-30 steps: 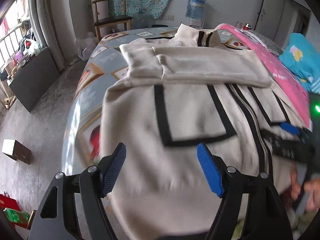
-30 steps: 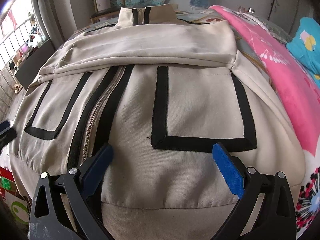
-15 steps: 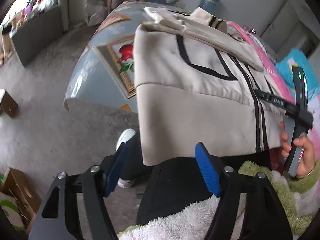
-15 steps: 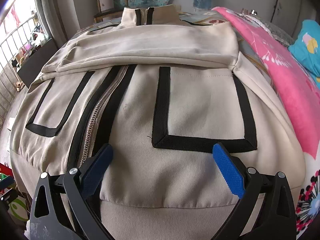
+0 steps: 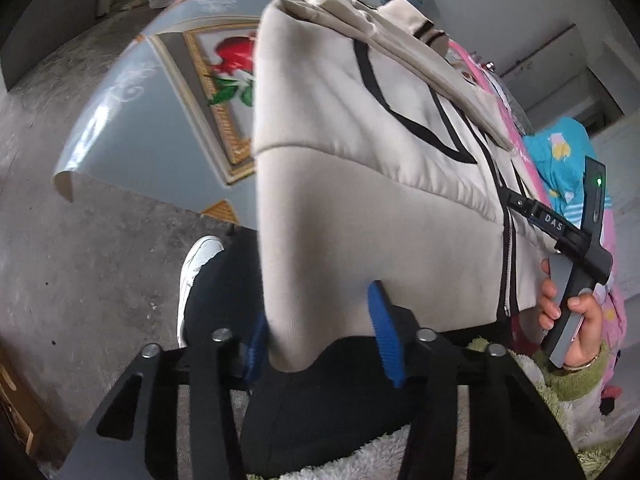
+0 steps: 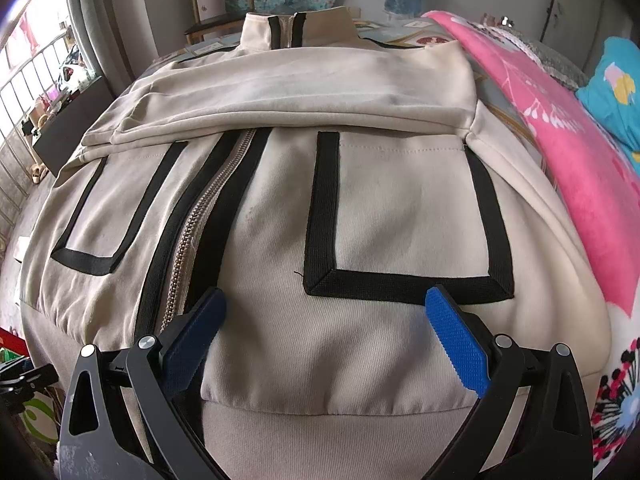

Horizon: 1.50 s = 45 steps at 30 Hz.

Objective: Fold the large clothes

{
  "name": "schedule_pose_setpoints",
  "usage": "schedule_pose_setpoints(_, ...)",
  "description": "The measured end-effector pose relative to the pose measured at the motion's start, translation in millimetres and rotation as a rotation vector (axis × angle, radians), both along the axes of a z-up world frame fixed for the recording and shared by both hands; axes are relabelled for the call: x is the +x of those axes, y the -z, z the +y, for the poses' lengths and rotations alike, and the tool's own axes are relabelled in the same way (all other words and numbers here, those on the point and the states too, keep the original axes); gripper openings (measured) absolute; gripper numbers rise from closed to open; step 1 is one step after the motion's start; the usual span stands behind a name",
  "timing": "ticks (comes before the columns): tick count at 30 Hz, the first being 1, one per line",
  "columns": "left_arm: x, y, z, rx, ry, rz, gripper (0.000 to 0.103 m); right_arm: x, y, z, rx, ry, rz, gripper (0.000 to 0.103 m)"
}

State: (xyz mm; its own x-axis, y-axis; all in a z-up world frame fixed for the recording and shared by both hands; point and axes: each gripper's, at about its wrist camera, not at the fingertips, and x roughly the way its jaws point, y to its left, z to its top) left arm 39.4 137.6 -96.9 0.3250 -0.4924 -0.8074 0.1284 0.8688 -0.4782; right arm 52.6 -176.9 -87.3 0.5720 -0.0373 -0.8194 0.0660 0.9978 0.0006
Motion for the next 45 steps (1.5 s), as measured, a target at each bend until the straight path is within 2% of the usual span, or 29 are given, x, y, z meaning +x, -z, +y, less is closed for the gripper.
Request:
schedule_pose_setpoints(4,-4.2,-6.3,-2.7,0.0,0.014,-0.034,0.026,-0.3,0.6,-0.2,-0.001,-0.001,0.002,0.096)
schedule_pose_setpoints(6,-6.4,-9.1,-0.6,0.001,0.015,-0.04,0.015,0.0,0.6,-0.6,-0.001,0.0,0.006,0.096)
schedule_pose_setpoints(9,-10.6,-16.7,4.6,-0.006,0.013,-0.047,0.011,-0.2,0.5,-1.4,-0.001,0.0,0.004,0.096)
schedule_pose_setpoints(16,-20.0,-52.6,6.1,0.012,0.037,-0.121,0.008,-1.7,1.1,-0.8,-0.001,0.003,-0.01,0.096)
schedule_pose_setpoints(24,-18.5,-80.1,0.9,-0.038,0.042,-0.192,0.007,-3.7,1.5,0.2,-0.001,0.003,-0.022,0.096)
schedule_pose_setpoints(30,-10.3,-78.7,-3.3,-0.015,0.036,-0.19,0.007,-8.4,-0.8,-3.9,0.023,-0.01,0.008,0.096)
schedule_pose_setpoints(37,-5.5,-72.8,-1.6,0.01,0.036,-0.184,0.007,-44.5,-11.0,-19.8,0.051,-0.026,0.0,0.096)
schedule_pose_setpoints(41,-1.9,-69.9,-1.2,0.013,0.032,-0.173,0.007,-72.4,-15.3,-40.1,0.02,-0.001,0.012,0.096)
schedule_pose_setpoints(45,-0.8,-69.8,-1.2,0.008,0.037,-0.173,0.007,-94.1,-22.1,-81.3,0.059,0.078,0.055,0.096)
